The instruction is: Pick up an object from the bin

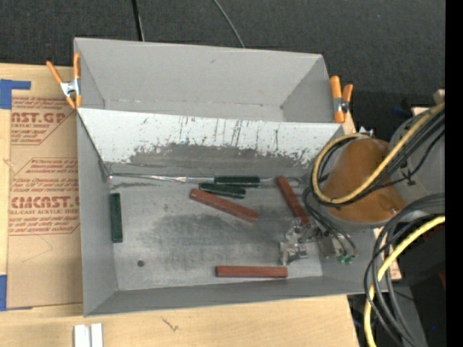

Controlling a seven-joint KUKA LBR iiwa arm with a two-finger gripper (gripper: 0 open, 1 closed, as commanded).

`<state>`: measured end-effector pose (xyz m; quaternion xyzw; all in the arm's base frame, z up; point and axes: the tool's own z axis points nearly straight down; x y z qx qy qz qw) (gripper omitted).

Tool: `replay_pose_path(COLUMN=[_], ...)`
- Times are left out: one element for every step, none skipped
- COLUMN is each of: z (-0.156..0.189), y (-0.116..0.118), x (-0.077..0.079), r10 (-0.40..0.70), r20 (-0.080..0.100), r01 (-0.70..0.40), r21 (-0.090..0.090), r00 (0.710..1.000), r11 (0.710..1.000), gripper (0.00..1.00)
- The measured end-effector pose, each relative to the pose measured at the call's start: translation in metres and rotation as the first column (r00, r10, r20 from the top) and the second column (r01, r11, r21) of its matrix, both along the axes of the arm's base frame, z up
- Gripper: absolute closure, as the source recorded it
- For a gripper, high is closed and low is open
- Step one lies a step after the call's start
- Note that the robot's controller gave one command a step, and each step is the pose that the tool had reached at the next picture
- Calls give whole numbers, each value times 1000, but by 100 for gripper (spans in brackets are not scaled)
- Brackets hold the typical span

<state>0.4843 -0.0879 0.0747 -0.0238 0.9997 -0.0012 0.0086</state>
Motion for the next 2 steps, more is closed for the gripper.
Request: replay_pose_path(z=[3, 2], y=[1, 1], x=[9, 9], r10=[-3, -2], r20=[38, 37], r01=[3, 2], r21=[-2, -2], r00=[999, 999], r11=[1000, 1000], gripper=[0, 0])
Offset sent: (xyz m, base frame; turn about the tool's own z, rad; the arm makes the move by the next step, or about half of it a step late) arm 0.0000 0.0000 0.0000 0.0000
